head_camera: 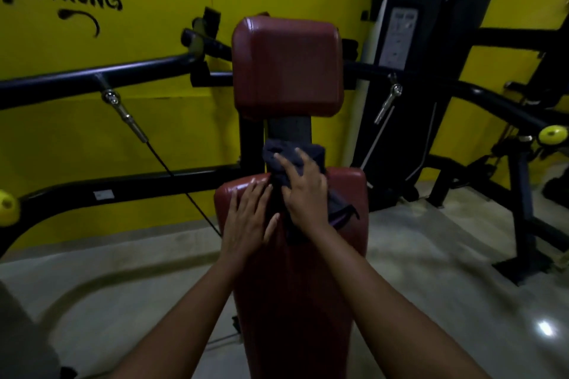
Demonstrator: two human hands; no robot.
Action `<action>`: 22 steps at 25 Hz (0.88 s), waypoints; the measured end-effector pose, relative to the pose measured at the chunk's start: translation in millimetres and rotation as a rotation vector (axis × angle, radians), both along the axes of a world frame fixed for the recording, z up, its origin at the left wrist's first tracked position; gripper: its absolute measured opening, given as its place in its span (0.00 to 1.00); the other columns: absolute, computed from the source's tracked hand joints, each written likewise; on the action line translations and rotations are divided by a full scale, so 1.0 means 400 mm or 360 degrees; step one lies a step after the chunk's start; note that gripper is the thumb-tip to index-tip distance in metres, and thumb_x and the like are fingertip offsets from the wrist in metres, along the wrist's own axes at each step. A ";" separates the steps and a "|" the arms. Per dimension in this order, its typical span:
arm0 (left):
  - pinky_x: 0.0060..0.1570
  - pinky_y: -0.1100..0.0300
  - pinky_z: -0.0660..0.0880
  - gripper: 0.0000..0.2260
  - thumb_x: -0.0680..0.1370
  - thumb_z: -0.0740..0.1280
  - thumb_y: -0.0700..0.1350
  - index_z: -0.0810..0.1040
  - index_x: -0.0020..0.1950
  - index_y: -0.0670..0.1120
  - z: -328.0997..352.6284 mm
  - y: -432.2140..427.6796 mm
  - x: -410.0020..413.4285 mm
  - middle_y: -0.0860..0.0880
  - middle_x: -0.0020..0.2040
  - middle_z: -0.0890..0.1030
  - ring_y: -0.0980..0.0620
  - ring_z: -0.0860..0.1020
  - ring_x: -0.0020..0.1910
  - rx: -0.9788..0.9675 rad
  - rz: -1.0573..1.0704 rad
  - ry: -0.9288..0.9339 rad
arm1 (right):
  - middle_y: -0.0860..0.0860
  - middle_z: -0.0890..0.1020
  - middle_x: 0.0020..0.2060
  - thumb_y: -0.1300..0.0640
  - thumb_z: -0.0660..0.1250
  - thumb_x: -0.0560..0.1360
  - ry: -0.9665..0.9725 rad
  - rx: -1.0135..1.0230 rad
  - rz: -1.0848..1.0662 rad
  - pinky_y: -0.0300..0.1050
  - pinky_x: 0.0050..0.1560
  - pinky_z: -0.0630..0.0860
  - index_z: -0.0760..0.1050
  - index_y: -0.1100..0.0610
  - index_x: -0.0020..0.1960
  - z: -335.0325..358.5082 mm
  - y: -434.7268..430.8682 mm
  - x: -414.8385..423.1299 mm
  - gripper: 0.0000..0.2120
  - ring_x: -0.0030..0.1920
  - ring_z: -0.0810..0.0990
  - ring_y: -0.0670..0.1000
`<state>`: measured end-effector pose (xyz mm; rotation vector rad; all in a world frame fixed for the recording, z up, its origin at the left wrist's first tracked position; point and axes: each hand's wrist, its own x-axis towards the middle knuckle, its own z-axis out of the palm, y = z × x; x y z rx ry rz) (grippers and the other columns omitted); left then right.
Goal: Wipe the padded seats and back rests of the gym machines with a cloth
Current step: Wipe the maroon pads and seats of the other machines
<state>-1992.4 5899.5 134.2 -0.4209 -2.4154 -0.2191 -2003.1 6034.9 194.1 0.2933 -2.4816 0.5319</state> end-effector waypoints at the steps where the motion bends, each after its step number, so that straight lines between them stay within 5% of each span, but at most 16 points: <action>1: 0.71 0.50 0.49 0.25 0.81 0.47 0.55 0.64 0.71 0.41 -0.018 -0.007 -0.015 0.42 0.73 0.66 0.49 0.54 0.75 -0.0075 0.0037 0.0058 | 0.53 0.60 0.73 0.51 0.57 0.76 -0.0072 0.0103 0.0074 0.55 0.67 0.57 0.61 0.45 0.73 -0.018 -0.010 -0.021 0.25 0.73 0.58 0.55; 4: 0.71 0.46 0.54 0.26 0.81 0.47 0.56 0.61 0.73 0.42 -0.067 -0.027 -0.055 0.45 0.78 0.54 0.50 0.46 0.77 -0.0222 0.0021 0.0261 | 0.54 0.69 0.68 0.44 0.50 0.72 0.0026 0.0251 0.0159 0.56 0.66 0.61 0.66 0.46 0.70 -0.054 0.014 -0.070 0.27 0.69 0.65 0.54; 7: 0.71 0.45 0.58 0.27 0.78 0.54 0.56 0.62 0.73 0.43 -0.071 -0.026 -0.055 0.44 0.74 0.62 0.50 0.50 0.77 -0.0223 0.0011 0.0405 | 0.55 0.77 0.59 0.46 0.54 0.69 0.0259 0.0149 0.0062 0.55 0.59 0.69 0.73 0.50 0.63 -0.068 0.110 -0.110 0.25 0.61 0.72 0.55; 10: 0.70 0.44 0.59 0.28 0.76 0.57 0.54 0.63 0.73 0.43 -0.072 -0.023 -0.053 0.43 0.73 0.65 0.48 0.56 0.76 -0.0229 0.0030 0.0439 | 0.56 0.76 0.60 0.46 0.52 0.70 0.0177 -0.0150 -0.0163 0.53 0.62 0.61 0.74 0.52 0.62 -0.065 0.111 -0.113 0.25 0.62 0.72 0.57; 14: 0.71 0.45 0.55 0.26 0.78 0.53 0.54 0.60 0.74 0.43 -0.080 -0.018 -0.056 0.43 0.74 0.63 0.48 0.52 0.77 -0.0245 0.0054 0.0459 | 0.55 0.77 0.57 0.46 0.55 0.69 0.0236 0.0137 -0.0036 0.51 0.58 0.57 0.72 0.47 0.62 -0.070 -0.008 -0.083 0.23 0.58 0.75 0.55; 17: 0.72 0.45 0.52 0.27 0.77 0.56 0.52 0.61 0.74 0.44 -0.064 -0.015 -0.042 0.43 0.74 0.63 0.51 0.47 0.77 -0.0187 0.0058 0.0397 | 0.56 0.78 0.55 0.45 0.55 0.69 0.0242 0.0206 0.0027 0.51 0.56 0.66 0.71 0.48 0.62 -0.066 0.072 -0.107 0.22 0.56 0.77 0.57; 22: 0.72 0.46 0.49 0.30 0.70 0.59 0.49 0.62 0.72 0.42 -0.028 0.111 -0.038 0.42 0.73 0.65 0.44 0.59 0.73 -0.0534 -0.0249 0.0312 | 0.58 0.79 0.54 0.44 0.56 0.69 0.0212 0.0079 -0.0073 0.55 0.55 0.71 0.75 0.53 0.60 -0.072 0.176 -0.126 0.24 0.56 0.77 0.59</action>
